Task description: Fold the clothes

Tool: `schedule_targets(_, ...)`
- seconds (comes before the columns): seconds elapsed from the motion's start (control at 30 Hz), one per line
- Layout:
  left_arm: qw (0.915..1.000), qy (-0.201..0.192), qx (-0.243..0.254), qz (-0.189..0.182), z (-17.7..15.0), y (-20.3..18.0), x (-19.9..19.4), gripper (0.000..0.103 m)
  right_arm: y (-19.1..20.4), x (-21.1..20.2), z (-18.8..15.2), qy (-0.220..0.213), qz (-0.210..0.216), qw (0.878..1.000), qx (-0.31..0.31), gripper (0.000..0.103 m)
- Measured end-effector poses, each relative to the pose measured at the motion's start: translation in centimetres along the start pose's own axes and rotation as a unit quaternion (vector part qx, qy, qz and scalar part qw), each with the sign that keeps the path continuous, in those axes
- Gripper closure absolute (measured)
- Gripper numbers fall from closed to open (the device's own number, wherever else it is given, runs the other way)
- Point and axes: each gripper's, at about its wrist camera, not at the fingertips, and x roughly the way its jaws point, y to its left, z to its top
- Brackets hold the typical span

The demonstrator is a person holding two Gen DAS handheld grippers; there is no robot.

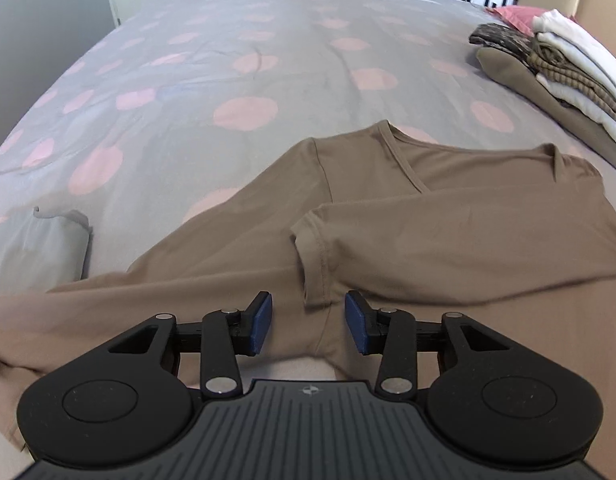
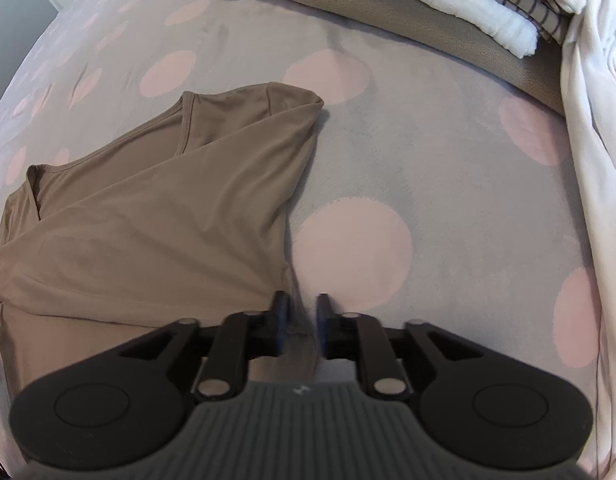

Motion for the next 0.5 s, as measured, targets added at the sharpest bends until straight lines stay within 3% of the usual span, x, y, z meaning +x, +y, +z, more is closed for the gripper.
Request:
schedule_targets(0.07, 1.0, 0.001, -0.007, -0.006, 0.4, -0.1, 0.3, 0.088, -0.2, 0.0, -0.1, 0.004, 0.007, 1.0, 0.004, 0.077)
schedule_targets(0.13, 0.9997, 0.019, -0.006, -0.016, 0.7, -0.3, 0.6, 0.101, -0.3, 0.1, -0.3, 0.006, 0.009, 1.0, 0.006, 0.091)
schedule_targets(0.3, 0.9983, 0.049, 0.028, 0.013, 0.6, -0.1, 0.5, 0.102, -0.1, 0.3, -0.5, 0.009, 0.0, 1.0, -0.003, 0.092)
schedule_targets(0.43, 0.9986, 0.053, 0.006, 0.003, 0.3, 1.3, -0.1, 0.099, -0.1, 0.2, -0.6, 0.008, -0.001, 1.0, -0.007, 0.091)
schedule_targets(0.5, 0.999, 0.044, -0.003, 0.01, 0.4, 2.0, -1.1, 0.094, -0.2, -0.1, -0.6, 0.006, -0.001, 1.0, -0.003, 0.084)
